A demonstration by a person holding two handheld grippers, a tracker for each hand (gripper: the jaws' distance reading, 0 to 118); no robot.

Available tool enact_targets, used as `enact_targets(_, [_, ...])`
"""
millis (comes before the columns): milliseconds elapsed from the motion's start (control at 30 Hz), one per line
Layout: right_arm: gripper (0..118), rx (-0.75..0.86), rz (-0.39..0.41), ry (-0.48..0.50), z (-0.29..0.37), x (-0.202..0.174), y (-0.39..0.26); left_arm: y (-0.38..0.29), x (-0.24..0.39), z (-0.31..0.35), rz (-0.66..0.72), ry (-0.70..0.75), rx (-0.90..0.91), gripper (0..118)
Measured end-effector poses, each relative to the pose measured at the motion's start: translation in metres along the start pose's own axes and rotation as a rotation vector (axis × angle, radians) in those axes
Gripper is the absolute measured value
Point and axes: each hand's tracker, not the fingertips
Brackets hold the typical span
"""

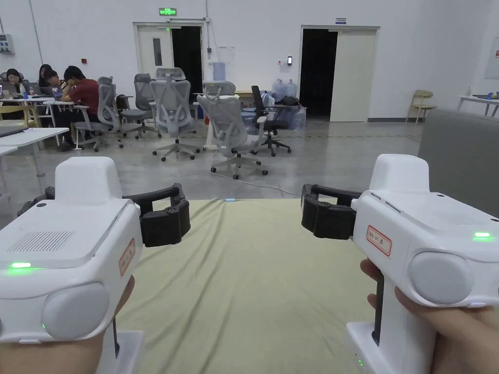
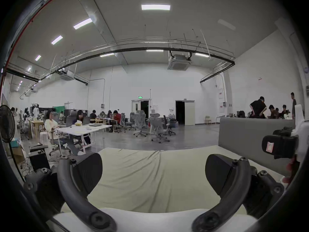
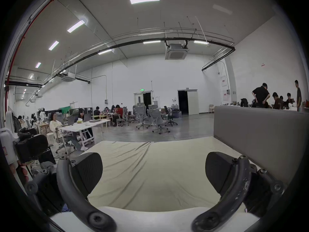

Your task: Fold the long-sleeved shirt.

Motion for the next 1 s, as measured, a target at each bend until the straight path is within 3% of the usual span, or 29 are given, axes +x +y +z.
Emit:
enact_targets(433, [118,-0.031,0.017,-0.033,-0.005,-0.014,-0.003,-0.004,-0.003,0.003,0.014,-0.019,0.006,118])
enact_targets(1000, [118,-0.017,0.007,0.055,0.004,-0.014,-0.002,-0.007,-0.002,0.004,0.041,-0.056,-0.008,118])
